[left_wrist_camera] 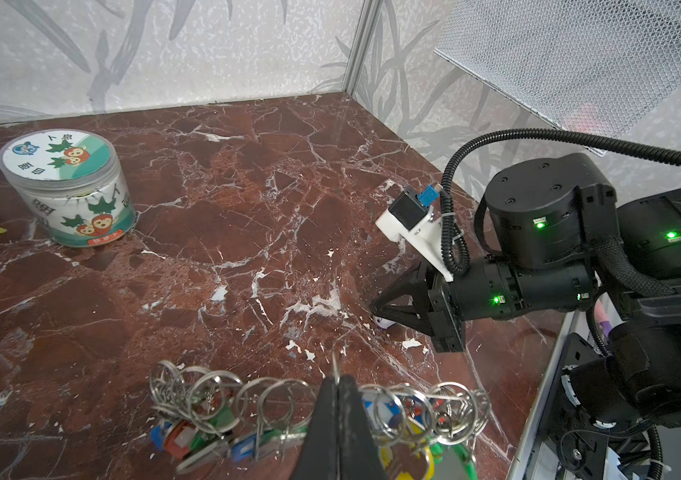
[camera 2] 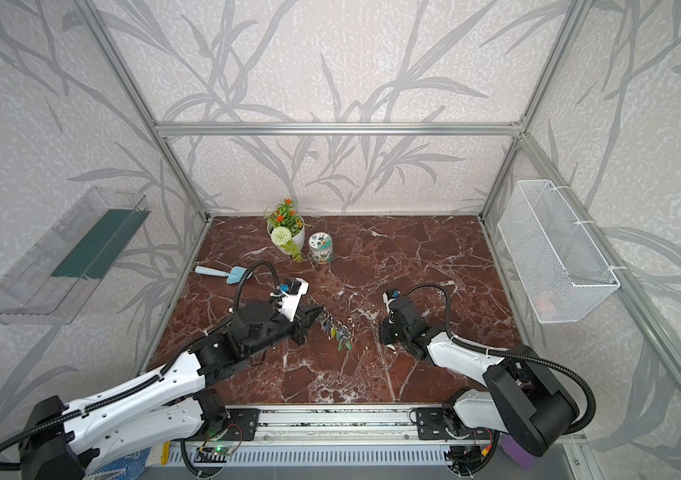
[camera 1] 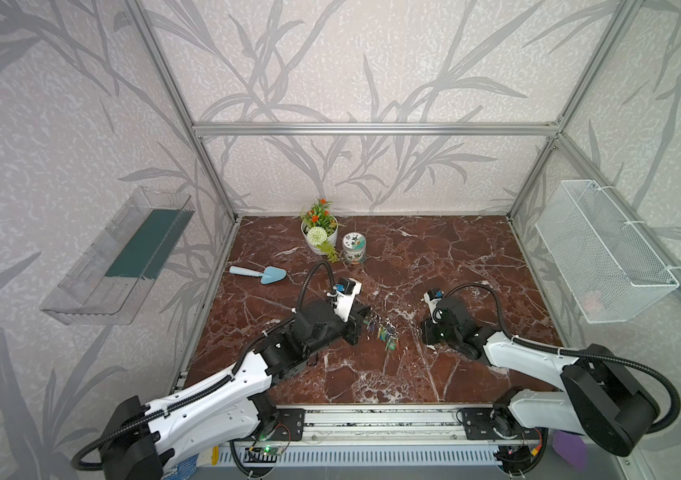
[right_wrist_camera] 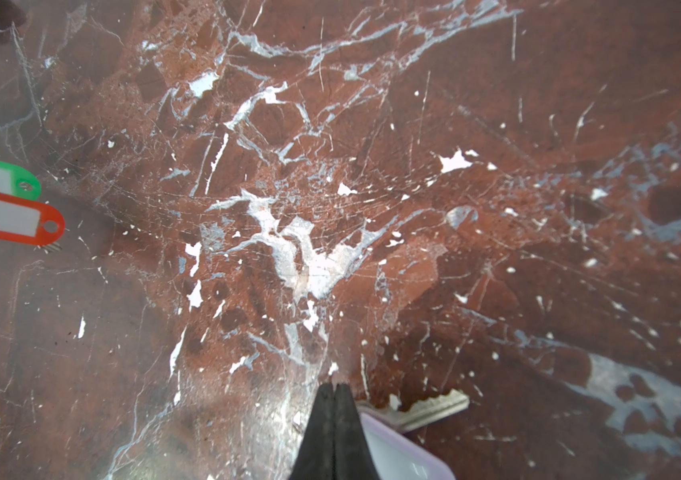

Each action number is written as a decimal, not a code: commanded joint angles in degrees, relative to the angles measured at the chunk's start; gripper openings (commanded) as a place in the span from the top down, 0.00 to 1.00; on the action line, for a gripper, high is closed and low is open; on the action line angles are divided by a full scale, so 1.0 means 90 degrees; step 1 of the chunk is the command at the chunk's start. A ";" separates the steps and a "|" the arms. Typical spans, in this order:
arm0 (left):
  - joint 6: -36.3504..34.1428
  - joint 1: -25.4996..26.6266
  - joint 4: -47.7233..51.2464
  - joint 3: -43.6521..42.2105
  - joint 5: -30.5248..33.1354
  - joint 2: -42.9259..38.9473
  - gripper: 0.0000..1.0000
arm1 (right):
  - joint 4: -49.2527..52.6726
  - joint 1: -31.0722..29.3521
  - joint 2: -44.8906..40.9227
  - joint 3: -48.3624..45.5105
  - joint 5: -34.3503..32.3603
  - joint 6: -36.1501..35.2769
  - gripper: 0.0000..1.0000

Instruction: Put the keys on the keyring

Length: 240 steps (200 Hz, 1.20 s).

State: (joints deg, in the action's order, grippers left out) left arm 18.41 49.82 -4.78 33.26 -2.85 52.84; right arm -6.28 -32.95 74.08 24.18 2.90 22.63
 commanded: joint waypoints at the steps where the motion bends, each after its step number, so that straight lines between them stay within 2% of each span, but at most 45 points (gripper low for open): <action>1: -0.0093 0.0017 -0.0534 0.0035 0.0077 -0.0090 1.00 | 0.0100 -0.0015 -0.0116 -0.0050 0.0030 -0.0022 1.00; 131: -0.0112 0.0011 -0.0573 0.0010 0.0113 -0.0044 1.00 | 0.0015 -0.0030 0.0424 0.0018 0.0048 -0.0022 1.00; 240: -0.0141 0.0011 -0.0593 -0.0003 0.0103 -0.0004 1.00 | -0.0068 -0.0017 0.0156 0.0142 0.0685 -0.0022 1.00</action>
State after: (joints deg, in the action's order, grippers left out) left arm 17.98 49.82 -5.17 33.15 -2.79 53.60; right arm -7.42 -32.95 76.71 24.21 6.96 22.63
